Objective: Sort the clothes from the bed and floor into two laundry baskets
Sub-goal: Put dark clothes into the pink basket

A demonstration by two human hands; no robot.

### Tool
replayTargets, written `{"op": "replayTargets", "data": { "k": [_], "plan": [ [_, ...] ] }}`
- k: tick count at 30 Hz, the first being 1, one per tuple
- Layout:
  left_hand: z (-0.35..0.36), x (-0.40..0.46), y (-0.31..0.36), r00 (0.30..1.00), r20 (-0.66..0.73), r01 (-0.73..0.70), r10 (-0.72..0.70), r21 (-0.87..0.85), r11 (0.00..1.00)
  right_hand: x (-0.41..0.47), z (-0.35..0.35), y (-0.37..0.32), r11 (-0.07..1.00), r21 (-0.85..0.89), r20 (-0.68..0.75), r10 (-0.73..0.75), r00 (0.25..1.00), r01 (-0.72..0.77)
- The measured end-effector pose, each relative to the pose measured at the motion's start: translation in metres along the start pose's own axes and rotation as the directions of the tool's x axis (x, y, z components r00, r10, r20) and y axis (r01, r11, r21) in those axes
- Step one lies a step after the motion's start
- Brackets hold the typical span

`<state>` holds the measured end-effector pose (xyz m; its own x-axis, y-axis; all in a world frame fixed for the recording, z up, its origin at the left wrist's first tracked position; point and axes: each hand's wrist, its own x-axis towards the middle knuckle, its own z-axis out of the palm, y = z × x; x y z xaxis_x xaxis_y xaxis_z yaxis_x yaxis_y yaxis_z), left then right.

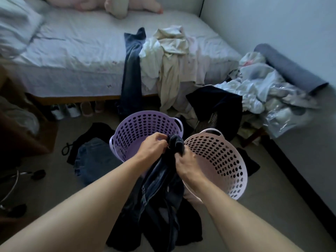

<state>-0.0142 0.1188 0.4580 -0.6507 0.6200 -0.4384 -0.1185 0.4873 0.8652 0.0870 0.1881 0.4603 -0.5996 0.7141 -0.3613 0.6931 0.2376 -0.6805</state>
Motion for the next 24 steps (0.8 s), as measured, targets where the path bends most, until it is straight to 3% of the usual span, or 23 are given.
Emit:
{"op": "replayTargets", "data": {
  "k": [4,10,13,19,24],
  "plan": [
    [-0.014,-0.025,0.039,0.997,0.045,-0.061,0.062,-0.018,0.998,-0.015,-0.039,-0.042,0.998,-0.054,-0.073,-0.022,0.997,0.018],
    [-0.036,-0.058,0.096,0.959,0.267,-0.141,0.092,0.172,0.975,-0.035,-0.086,-0.098,1.000,0.016,-0.242,-0.019,0.970,0.024],
    [-0.048,-0.073,0.121,0.942,0.315,-0.200,0.115,0.256,0.946,-0.041,-0.109,-0.128,0.993,0.106,-0.321,-0.010,0.947,0.047],
    [-0.063,-0.092,0.143,0.954,0.262,-0.272,0.143,0.566,0.778,-0.061,-0.160,-0.171,0.980,0.163,-0.451,-0.030,0.892,0.115],
    [-0.071,-0.094,0.167,0.984,0.118,-0.176,0.130,0.694,0.699,-0.072,-0.198,-0.185,0.987,0.103,-0.548,-0.045,0.835,0.121]
  ]
}}
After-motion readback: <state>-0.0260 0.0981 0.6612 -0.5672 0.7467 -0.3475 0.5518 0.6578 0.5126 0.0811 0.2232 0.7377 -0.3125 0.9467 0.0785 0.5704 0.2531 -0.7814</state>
